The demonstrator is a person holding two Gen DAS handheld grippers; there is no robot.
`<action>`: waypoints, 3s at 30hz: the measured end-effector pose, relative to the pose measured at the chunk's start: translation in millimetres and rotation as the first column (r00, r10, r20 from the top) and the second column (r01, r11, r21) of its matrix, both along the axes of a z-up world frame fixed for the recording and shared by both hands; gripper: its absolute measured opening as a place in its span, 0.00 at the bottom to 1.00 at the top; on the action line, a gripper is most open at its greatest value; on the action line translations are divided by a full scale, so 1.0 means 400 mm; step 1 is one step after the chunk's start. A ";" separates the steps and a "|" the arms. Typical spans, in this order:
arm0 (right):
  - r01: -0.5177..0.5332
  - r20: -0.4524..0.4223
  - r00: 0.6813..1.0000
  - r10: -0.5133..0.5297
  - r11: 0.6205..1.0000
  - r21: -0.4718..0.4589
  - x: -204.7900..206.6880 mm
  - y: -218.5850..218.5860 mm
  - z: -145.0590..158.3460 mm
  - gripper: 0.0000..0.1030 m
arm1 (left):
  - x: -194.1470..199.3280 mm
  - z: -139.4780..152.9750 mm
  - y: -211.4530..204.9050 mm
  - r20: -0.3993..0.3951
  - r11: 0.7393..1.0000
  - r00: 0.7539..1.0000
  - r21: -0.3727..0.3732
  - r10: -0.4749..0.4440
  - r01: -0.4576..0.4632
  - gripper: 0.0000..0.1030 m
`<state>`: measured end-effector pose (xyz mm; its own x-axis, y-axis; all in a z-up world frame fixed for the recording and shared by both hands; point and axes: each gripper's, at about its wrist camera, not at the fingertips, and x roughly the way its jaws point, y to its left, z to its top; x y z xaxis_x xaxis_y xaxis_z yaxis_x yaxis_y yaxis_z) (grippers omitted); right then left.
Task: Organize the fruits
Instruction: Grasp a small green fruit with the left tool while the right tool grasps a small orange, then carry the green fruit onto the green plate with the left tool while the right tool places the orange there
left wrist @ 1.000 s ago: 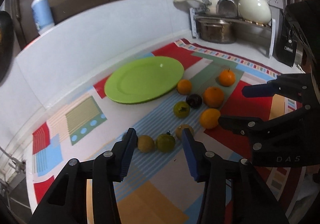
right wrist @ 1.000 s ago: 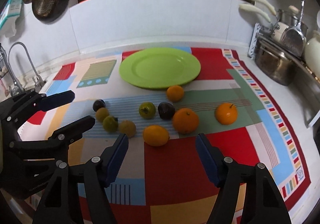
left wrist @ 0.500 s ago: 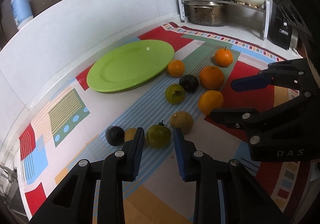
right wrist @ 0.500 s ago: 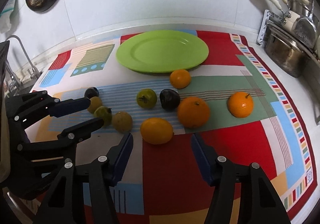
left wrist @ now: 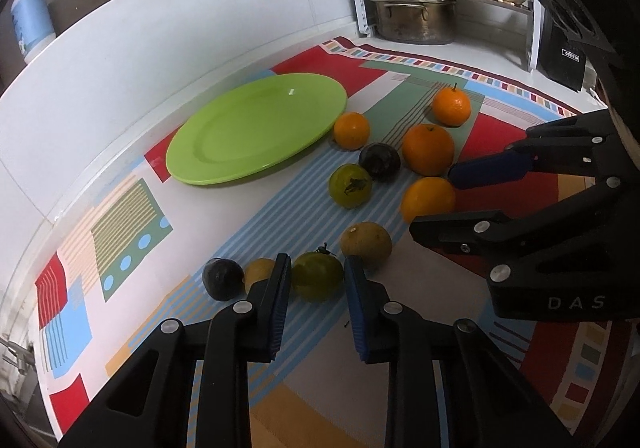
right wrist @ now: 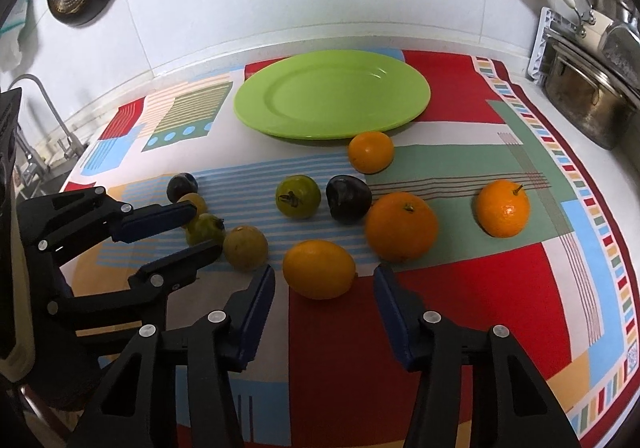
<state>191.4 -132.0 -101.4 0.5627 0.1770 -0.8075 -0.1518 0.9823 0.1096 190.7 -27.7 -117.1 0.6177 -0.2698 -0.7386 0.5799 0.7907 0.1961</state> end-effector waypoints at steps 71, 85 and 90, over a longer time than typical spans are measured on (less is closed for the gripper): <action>0.116 -0.037 0.993 -0.113 0.991 0.069 0.377 0.013 0.052 0.40 | 0.443 0.077 0.054 -0.228 0.977 0.971 -0.179 0.074 -0.117 0.25; 0.123 0.005 0.992 -0.123 0.991 0.055 0.365 0.011 0.085 0.42 | 0.415 0.098 0.087 -0.218 0.971 0.969 -0.179 0.116 -0.157 0.35; 0.104 0.045 0.993 -0.106 0.993 0.054 0.311 0.019 0.119 0.42 | 0.349 0.145 0.112 -0.157 0.966 0.977 -0.194 0.141 -0.171 0.42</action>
